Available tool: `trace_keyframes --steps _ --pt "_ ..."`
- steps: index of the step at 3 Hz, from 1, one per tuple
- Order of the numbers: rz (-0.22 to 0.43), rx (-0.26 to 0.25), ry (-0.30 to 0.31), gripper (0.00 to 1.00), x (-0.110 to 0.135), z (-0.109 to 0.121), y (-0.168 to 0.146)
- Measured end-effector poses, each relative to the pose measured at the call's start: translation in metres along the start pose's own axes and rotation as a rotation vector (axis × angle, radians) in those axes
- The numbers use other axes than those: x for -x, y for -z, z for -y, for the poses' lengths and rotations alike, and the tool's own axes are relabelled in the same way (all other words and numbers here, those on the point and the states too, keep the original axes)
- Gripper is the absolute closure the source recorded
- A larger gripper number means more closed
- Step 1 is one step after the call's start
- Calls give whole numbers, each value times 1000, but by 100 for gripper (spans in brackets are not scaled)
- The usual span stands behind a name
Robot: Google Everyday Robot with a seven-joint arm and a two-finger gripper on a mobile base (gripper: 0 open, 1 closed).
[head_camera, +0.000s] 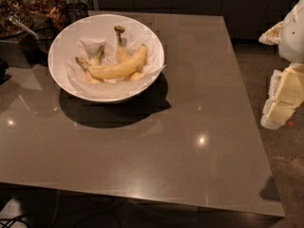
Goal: Pick banana from white bowl
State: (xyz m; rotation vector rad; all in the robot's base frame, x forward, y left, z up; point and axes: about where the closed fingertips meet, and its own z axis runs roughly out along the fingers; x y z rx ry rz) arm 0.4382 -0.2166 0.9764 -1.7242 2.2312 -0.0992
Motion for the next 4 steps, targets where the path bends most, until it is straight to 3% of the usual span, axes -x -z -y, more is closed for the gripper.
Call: trace_keyframes --steps 2,4 --pt "-36 -12 11 0 14 3 -4" --pt "-90 23 100 0 63 17 -22"
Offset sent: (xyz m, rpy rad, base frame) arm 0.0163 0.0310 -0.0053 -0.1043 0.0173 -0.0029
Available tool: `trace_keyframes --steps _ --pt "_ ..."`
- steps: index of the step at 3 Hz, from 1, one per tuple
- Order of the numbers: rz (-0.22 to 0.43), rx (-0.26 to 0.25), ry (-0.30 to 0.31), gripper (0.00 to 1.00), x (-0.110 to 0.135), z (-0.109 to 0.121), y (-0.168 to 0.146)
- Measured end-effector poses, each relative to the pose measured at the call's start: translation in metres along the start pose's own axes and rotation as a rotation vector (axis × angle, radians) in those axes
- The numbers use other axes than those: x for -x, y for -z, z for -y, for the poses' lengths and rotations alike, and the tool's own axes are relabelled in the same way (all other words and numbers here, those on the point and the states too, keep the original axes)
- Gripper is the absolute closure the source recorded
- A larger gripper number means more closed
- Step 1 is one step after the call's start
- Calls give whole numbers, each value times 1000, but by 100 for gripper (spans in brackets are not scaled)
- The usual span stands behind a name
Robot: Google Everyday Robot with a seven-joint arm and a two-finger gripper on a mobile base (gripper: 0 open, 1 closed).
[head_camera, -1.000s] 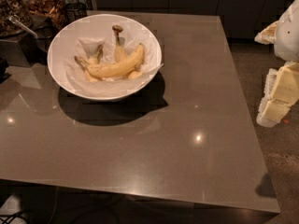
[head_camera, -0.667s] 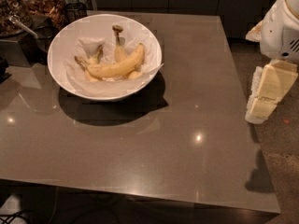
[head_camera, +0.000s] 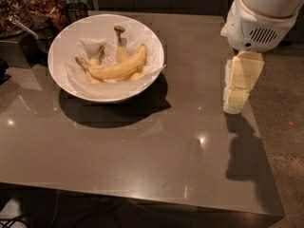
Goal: Pick banana from white bowl
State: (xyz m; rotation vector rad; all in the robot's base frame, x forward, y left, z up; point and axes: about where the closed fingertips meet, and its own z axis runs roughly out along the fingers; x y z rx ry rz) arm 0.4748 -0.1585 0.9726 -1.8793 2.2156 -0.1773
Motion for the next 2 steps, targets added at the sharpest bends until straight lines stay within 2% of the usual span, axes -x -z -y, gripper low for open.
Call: trace_keyframes --steps 1,2 --pt "0 0 0 0 0 0 0" --pt "-13 -1 6 0 25 11 -10"
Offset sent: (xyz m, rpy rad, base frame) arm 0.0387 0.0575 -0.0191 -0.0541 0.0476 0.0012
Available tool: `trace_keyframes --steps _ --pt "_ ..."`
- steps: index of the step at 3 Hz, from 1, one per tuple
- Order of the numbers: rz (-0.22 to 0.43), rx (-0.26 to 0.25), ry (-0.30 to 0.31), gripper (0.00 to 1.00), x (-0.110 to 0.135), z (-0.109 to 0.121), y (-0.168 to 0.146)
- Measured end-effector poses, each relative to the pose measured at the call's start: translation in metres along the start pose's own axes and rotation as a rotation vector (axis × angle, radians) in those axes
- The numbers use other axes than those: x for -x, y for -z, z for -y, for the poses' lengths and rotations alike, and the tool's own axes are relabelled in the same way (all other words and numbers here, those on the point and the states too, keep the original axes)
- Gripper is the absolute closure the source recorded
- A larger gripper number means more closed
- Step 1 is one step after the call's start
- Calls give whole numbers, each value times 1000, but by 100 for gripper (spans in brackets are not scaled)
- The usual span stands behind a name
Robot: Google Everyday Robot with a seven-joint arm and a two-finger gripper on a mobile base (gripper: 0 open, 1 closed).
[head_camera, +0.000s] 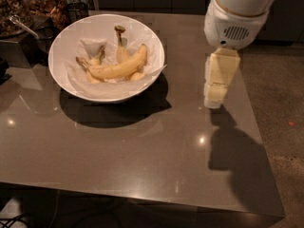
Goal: Pick banana from white bowl
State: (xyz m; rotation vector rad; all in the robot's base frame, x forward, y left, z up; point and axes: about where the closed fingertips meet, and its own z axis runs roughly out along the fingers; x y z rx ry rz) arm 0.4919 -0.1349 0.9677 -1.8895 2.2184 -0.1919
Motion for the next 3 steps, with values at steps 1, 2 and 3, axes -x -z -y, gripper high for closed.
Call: trace_keyframes --steps 1,2,3 --pt "-62 10 96 0 71 28 -19" --pt "-33 1 86 0 78 34 -23" --pt "12 15 71 0 95 51 -28"
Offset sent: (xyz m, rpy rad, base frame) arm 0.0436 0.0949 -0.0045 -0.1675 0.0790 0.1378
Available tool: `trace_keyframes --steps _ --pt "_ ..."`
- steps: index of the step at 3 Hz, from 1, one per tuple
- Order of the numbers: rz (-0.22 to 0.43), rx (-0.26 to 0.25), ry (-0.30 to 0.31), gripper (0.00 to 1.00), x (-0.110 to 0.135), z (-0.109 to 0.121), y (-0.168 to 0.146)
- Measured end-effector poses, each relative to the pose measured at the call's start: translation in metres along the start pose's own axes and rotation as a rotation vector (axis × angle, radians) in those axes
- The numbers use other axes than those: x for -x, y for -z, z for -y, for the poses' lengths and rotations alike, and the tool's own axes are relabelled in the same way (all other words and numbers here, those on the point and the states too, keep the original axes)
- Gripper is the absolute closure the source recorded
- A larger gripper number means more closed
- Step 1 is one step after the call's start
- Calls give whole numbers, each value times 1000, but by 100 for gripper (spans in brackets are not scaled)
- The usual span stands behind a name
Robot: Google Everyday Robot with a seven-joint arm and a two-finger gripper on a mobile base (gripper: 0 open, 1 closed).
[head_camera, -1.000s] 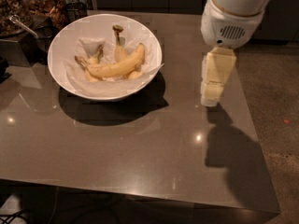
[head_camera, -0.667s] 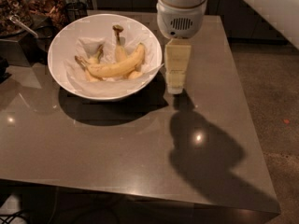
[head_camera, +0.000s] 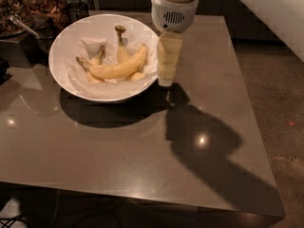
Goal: Pick banana from white bowl
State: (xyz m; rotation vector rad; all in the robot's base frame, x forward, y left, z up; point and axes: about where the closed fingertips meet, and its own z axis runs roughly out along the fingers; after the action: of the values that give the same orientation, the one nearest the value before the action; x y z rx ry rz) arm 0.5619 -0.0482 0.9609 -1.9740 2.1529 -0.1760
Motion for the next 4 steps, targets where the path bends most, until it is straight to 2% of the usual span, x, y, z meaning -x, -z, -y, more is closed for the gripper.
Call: trace_keyframes --steps 1,2,3,4 --pt "39 13 9 3 24 21 0" --pt "64 36 22 19 44 35 -8" --pt "73 56 46 27 63 44 -20" --pt "71 70 79 28 82 49 -32"
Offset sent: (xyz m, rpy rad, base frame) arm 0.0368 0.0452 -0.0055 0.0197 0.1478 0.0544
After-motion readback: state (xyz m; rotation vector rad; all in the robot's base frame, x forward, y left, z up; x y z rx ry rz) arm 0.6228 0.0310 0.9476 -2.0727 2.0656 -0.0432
